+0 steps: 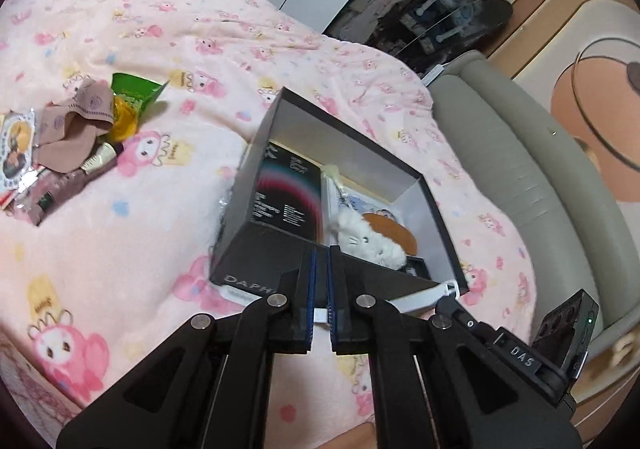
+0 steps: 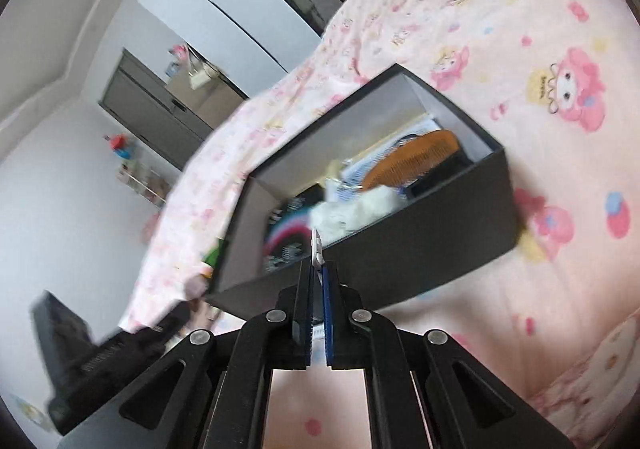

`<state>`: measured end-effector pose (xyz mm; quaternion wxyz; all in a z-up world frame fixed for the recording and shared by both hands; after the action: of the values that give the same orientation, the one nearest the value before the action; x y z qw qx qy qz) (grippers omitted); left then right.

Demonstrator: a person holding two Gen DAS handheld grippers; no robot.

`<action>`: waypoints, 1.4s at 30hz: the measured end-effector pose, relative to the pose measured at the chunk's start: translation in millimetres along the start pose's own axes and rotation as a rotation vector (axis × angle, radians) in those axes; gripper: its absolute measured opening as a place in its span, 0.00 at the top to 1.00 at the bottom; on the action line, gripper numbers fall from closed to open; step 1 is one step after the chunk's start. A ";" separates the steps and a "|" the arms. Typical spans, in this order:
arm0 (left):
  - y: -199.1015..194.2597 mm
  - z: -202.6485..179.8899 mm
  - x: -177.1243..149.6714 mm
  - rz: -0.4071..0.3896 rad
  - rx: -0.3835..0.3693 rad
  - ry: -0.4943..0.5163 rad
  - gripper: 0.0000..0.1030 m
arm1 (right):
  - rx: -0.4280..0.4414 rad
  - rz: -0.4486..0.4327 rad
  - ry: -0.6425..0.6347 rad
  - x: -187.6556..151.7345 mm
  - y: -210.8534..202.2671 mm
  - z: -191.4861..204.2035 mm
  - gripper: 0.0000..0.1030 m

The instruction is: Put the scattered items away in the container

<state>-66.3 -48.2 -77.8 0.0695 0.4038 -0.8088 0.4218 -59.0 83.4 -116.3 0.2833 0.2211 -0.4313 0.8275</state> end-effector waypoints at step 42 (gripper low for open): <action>91.2 66.2 -48.5 0.216 0.098 -0.259 0.75 | -0.106 0.134 0.351 -16.8 47.8 -82.7 0.96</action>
<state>-83.9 -39.2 -198.9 -0.1007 0.3683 -0.8282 0.4102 -88.1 125.8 -198.5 0.3097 0.0289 -0.4321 0.8465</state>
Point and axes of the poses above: each gripper's, at about its wrist camera, not at the fingertips, and y roughly the way its jaws point, z to its left, x to its top, the point moved 5 cm from there along y, roughly the way its jaws point, and after that the axes turned 8 degrees about -y, right-handed, at the moved point
